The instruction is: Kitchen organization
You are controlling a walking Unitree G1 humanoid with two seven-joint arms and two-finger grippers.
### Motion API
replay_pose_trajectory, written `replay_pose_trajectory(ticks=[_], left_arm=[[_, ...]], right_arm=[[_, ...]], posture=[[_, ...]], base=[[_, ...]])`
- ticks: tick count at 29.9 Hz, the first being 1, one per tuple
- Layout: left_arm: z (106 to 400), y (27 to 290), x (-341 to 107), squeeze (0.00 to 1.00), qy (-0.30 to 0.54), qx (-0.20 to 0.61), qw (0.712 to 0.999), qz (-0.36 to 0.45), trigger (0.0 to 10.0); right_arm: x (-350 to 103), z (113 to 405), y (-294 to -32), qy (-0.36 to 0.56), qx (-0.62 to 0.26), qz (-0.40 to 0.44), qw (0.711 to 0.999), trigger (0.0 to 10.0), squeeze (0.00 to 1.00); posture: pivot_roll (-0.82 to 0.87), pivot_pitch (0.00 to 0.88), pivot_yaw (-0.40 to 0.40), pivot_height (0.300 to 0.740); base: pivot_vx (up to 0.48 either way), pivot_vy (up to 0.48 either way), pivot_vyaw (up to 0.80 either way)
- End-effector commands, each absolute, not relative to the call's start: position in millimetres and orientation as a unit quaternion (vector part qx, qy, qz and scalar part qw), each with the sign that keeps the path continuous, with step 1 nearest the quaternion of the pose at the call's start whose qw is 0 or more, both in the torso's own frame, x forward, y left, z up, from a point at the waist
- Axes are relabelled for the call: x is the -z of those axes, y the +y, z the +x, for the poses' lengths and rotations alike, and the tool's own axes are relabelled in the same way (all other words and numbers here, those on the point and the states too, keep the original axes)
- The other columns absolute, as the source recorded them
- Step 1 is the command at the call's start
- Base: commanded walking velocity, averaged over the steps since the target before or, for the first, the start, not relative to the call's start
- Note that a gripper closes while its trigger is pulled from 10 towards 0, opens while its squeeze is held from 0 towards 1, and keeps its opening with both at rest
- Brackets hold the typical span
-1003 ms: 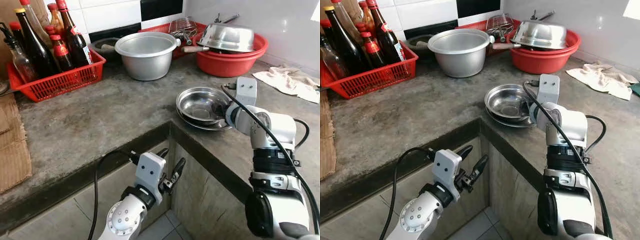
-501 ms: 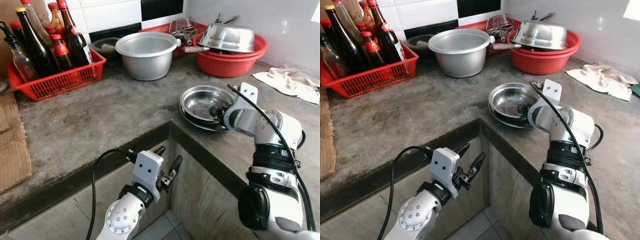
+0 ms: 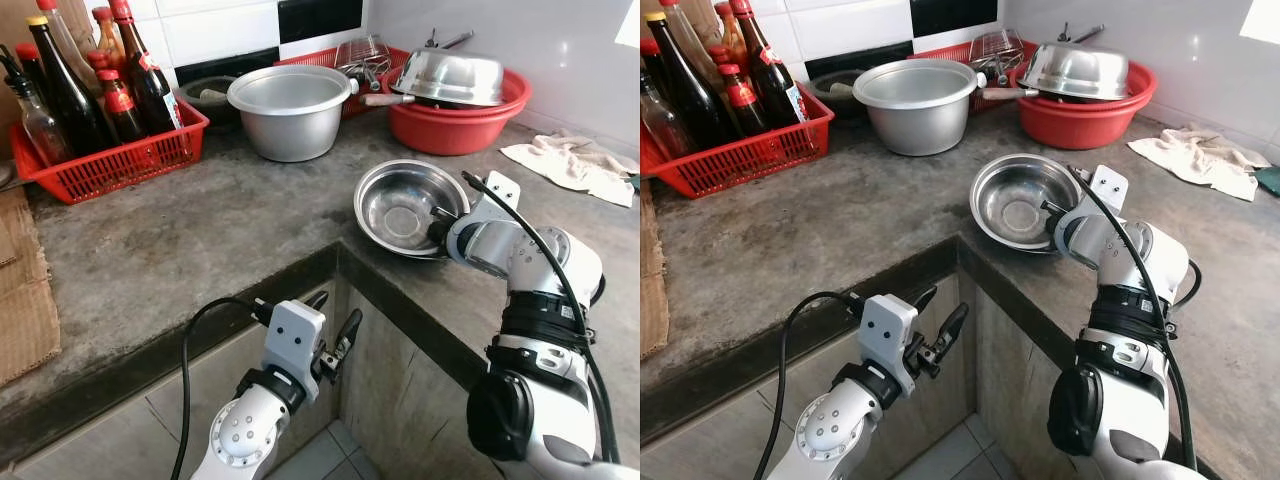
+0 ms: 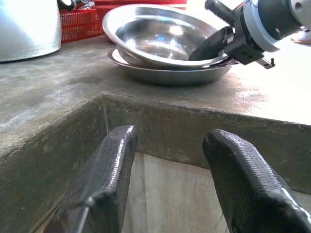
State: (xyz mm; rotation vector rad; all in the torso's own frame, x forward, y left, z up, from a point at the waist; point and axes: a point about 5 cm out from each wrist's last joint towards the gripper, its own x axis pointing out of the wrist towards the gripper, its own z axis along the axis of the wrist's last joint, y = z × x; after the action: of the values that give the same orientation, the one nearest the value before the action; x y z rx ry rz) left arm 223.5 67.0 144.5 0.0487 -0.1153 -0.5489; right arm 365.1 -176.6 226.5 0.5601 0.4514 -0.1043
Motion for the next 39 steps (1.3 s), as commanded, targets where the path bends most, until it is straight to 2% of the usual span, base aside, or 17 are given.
replay_pose_trajectory(ticks=[1,6,8,12,14,15,16,17,18,20,24,29,34,39], left_arm=[[222.9,67.9,-146.9,0.00,-0.065,0.270,0.960,0.029,10.0],[223.0,68.4,-146.6,0.00,-0.065,0.270,0.960,0.029,10.0],[223.0,68.4,-146.6,0.00,-0.065,0.270,0.960,0.029,10.0],[224.1,68.9,-147.0,0.00,-0.065,0.268,0.961,0.029,10.0],[224.1,68.9,-147.0,0.00,-0.065,0.268,0.961,0.029,10.0],[224.6,69.4,-147.4,0.00,-0.066,0.264,0.962,0.028,10.0],[224.6,69.4,-147.4,0.00,-0.066,0.264,0.962,0.028,10.0],[225.1,69.9,-147.8,0.00,-0.066,0.260,0.963,0.027,10.0],[226.7,71.8,-150.1,0.00,-0.068,0.249,0.966,0.023,10.0],[229.4,73.9,-154.0,0.00,-0.072,0.236,0.969,0.015,10.0],[230.4,74.3,-155.3,0.00,-0.073,0.234,0.970,0.012,10.0],[232.3,73.6,-162.0,0.00,-0.087,0.228,0.970,0.009,10.0],[234.2,75.3,-165.7,0.00,-0.095,0.219,0.971,0.005,10.0],[237.2,77.2,-171.9,0.00,-0.105,0.210,0.972,0.005,10.0]], right_arm=[[-231.8,364.0,-178.7,0.201,0.062,0.286,0.935,0.0,0.00],[-249.4,360.8,-173.5,0.134,0.035,0.312,0.940,0.0,0.00],[-249.4,360.8,-173.5,0.134,0.035,0.312,0.940,0.0,0.00],[-261.3,349.8,-165.1,0.058,0.014,0.296,0.953,0.0,0.00],[-261.3,349.8,-165.1,0.058,0.014,0.296,0.953,0.0,0.00],[-265.4,343.7,-164.3,0.014,0.018,0.267,0.964,0.0,0.00],[-265.4,343.7,-164.3,0.014,0.018,0.267,0.964,0.0,0.00],[-268.2,337.7,-163.4,-0.021,0.025,0.227,0.973,0.0,0.00],[-268.9,327.0,-161.9,-0.065,0.040,0.153,0.985,0.0,0.00],[-267.4,310.0,-152.2,-0.117,0.040,0.061,0.990,0.0,0.00],[-266.5,304.2,-147.7,-0.132,0.034,0.041,0.990,0.0,0.00],[-263.1,277.3,-130.0,-0.186,-0.006,-0.043,0.982,0.0,0.00],[-259.0,272.6,-128.5,-0.200,-0.010,-0.058,0.978,0.0,0.00],[-253.8,268.3,-125.4,-0.211,-0.013,-0.068,0.975,0.0,0.00]], posture=[[0.09,0.070,-0.027,0.740],[0.09,0.068,-0.024,0.740],[0.09,0.068,-0.024,0.740],[0.09,0.070,-0.022,0.740],[0.09,0.070,-0.022,0.740],[0.09,0.074,-0.020,0.740],[0.09,0.074,-0.020,0.740],[0.09,0.074,-0.020,0.740],[0.08,0.078,-0.022,0.740],[0.08,0.077,-0.023,0.740],[0.08,0.077,-0.024,0.740],[0.07,0.072,-0.017,0.740],[0.08,0.073,-0.020,0.740],[0.08,0.068,-0.020,0.740]], base=[[0.000,0.000,0.00],[0.000,0.000,0.00],[0.000,0.000,0.00],[0.000,0.000,0.00],[0.000,0.000,0.00],[0.000,0.000,0.00],[0.000,0.000,0.00],[0.000,0.000,0.00],[0.000,0.000,0.00],[0.000,0.000,0.00],[0.000,0.000,0.00],[0.000,0.000,0.00],[0.000,0.000,0.00],[0.000,0.053,-0.70]])
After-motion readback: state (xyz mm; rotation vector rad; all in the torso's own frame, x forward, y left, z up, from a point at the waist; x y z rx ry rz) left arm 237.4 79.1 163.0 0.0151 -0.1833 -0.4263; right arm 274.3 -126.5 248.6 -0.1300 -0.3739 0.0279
